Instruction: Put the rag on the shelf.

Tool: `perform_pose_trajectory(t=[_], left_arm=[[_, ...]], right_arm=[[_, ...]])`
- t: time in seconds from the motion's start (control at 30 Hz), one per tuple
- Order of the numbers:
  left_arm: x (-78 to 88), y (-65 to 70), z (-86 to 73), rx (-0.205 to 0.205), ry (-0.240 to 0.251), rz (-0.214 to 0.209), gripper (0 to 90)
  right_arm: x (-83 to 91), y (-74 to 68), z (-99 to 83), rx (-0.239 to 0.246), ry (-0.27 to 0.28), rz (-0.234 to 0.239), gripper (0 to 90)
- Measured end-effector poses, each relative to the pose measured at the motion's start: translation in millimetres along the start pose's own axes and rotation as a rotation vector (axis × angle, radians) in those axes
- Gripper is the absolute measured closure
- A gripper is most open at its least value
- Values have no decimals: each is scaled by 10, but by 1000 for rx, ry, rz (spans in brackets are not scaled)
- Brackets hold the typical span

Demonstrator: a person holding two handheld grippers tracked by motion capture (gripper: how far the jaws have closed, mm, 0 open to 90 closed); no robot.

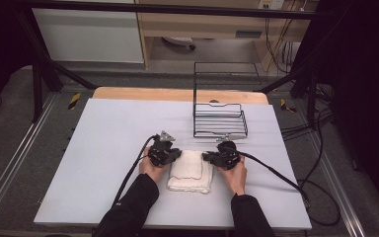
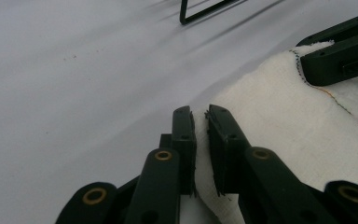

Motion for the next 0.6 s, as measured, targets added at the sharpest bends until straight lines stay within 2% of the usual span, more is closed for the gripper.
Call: perform_pose_trajectory(t=[0.27,0.43,0.6], left_arm=[[11,-10,7,32,3,-16,823],[32,-5,20,26,11,-13,827],[101,14,73,37,48,-34,828]], right_arm=[[9,-8,1,-4,5,-1,815],[41,-19,21,0,18,-2,818],[122,-52,66,14,48,4,818]])
Point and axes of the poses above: each handheld gripper's, and its own axes: x roughly backward along the jaws, z roughly out of its top, y roughly to its right, the point moved 10 cm from there along -x, roughly forward along the jaws, and after that the axes turned 2 degrees about x, right-handed, at the moved point
